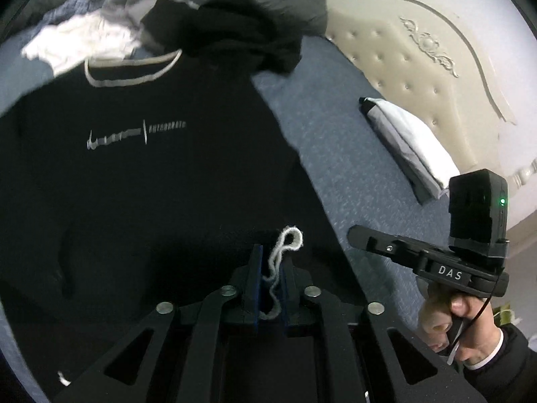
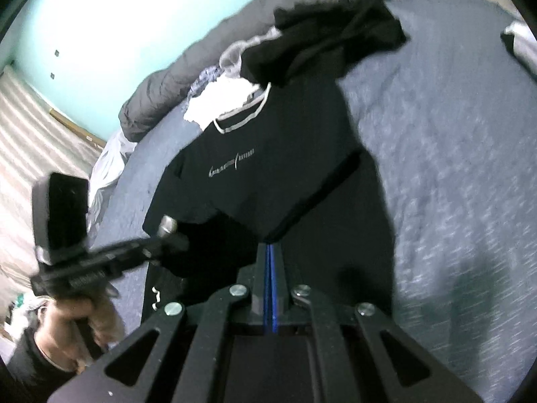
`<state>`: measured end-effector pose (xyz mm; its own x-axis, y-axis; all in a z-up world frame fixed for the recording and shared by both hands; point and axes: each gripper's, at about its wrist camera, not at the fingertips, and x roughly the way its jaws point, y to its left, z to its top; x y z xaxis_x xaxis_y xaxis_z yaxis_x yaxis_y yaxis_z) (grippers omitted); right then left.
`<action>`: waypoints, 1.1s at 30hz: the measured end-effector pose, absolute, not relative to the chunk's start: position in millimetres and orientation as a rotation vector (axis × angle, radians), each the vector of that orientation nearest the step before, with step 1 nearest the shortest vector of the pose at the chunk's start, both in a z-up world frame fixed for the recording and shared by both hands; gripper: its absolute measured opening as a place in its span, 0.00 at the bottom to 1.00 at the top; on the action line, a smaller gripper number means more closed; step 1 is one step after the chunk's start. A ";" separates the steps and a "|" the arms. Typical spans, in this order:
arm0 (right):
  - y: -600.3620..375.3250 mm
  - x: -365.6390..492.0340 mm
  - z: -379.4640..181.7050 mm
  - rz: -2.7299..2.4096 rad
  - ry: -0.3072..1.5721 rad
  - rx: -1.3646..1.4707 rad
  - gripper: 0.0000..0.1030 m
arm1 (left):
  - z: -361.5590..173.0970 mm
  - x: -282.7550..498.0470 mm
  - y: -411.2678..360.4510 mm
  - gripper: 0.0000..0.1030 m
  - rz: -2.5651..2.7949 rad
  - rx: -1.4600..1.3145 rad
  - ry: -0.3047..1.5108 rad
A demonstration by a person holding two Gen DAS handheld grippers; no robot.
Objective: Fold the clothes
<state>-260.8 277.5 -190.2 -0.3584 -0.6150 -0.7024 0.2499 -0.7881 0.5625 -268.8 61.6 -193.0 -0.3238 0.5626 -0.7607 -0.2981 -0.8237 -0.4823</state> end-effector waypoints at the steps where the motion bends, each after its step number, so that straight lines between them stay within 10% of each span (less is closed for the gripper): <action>1: 273.5 -262.0 -195.7 -2.153 -0.497 1.364 0.01 | -193.4 -267.2 56.8 0.18 2.167 -1.394 -0.350; 4: 263.4 -265.2 -207.6 -2.122 -0.505 1.401 0.04 | -187.0 -262.0 34.7 0.51 2.184 -1.373 -0.369; 8: 254.2 -269.0 -218.7 -2.093 -0.564 1.429 0.39 | -181.9 -255.6 -2.7 0.51 2.244 -1.366 -0.366; 15: 240.1 -280.5 -243.7 -2.121 -0.527 1.539 0.44 | -209.7 -236.6 -77.3 0.51 2.331 -1.476 -0.396; 22: 223.7 -284.9 -256.9 -2.157 -0.400 1.562 0.43 | -242.3 -225.2 -110.2 0.51 2.360 -1.556 -0.420; 26: 217.7 -280.6 -253.8 -2.184 -0.320 1.549 0.09 | -255.2 -225.5 -113.7 0.51 2.368 -1.591 -0.401; 33: 231.0 -268.0 -230.7 -2.216 -0.337 1.447 0.03 | -264.1 -224.3 -111.3 0.51 2.369 -1.613 -0.347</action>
